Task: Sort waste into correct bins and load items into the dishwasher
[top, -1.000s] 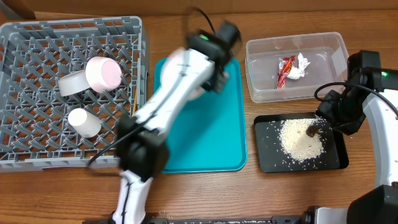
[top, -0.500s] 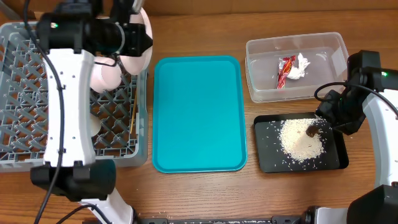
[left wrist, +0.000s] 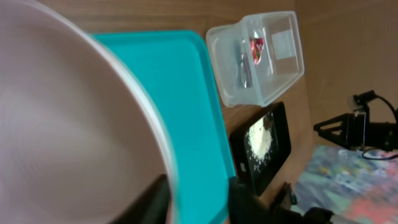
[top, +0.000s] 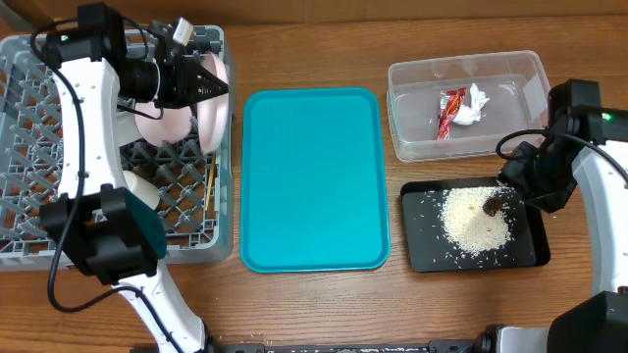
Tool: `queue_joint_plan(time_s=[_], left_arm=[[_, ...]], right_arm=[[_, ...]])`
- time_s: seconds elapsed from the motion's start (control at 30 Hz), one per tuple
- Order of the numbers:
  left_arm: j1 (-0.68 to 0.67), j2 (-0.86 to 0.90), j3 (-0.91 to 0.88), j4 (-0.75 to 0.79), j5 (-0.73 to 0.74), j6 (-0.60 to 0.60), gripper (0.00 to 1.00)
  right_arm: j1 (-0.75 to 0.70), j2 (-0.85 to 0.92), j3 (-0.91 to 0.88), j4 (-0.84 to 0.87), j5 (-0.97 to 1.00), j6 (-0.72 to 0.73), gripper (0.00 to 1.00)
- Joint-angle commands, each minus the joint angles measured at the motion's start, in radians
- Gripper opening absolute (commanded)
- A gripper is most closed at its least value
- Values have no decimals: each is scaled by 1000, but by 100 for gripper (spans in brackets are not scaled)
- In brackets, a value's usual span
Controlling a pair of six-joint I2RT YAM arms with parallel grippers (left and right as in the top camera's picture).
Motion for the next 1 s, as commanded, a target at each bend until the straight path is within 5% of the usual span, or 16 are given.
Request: queue_joint_plan(time_s=[0.0,0.13,0.37,0.6,0.77,0.97], left_arm=[[38,31,-1,-17,24,29,43],[69,23,3,-48,-6,21,100],[64,-105,6,-72,-228,-17,100],[-29,-244,6,-116,-906,-436,100],[-103,-247,-1,-243,-904,-444,100],[-131,-357,-145,-245,-889,-456,100]], right_arm=[[-3,-28,14,2,1,-2,56],[-3,-28,14,2,-2,-3,56],[6,-37,22,64,-286,-221,73],[127,-38,79,275,-317,-336,88],[192,-37,79,360,-291,-334,100],[173,-39,78,243,-192,-248,100]])
